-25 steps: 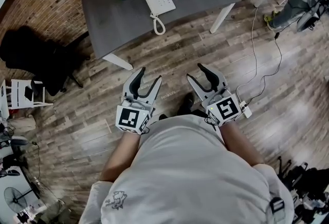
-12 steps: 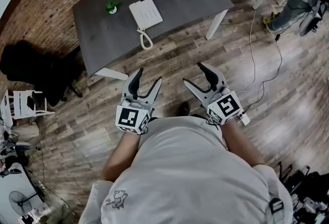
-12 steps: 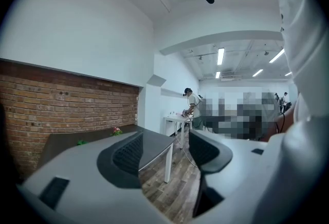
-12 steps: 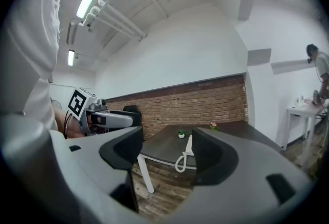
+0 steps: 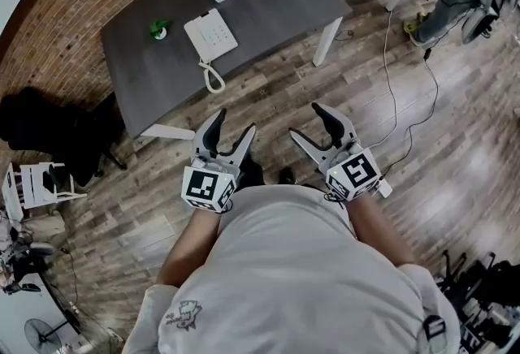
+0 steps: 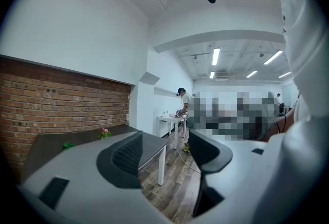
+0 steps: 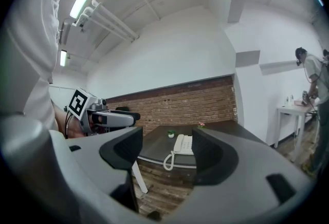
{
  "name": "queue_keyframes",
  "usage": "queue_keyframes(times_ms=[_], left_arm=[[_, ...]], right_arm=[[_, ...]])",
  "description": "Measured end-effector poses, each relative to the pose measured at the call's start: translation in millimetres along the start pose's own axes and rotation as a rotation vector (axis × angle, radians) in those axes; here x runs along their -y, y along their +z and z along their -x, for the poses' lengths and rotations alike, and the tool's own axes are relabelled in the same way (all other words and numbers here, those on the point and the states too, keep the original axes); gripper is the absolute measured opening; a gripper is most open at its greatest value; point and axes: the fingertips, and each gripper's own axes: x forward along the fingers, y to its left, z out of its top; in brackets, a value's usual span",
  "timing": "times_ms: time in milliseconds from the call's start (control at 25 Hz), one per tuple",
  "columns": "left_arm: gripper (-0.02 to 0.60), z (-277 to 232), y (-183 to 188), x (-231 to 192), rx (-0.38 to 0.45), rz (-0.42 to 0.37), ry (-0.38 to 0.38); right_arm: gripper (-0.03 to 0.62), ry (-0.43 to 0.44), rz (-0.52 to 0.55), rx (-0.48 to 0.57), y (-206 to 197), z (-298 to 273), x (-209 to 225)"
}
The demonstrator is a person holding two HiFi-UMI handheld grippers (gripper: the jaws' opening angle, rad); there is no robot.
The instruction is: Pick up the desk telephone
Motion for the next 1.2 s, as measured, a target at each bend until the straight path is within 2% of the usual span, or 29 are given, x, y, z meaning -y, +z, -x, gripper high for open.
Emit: queue_keyframes(times_ms=[440,640,920,1200], left_arm=[[0.305,-58,5,-14,0.011,0.023,-0.077],[0.310,-84,6,-36,0.000,0.021,-0.093],[0.336,-104,10,-96,-0.021,0.041,-0.116],[0.348,-109,23,-192,-0.008,0.047,-0.099]], right_arm=[[0.302,-0.063,0.011,-0.033,2,-18,39],[0.302,-0.075,0.001,-0.054,0,-43,63],[0.302,-0.064,0.010,-0.066,8,-111,71],[0.302,-0.048,0.020,-0.080,23,-207,68]])
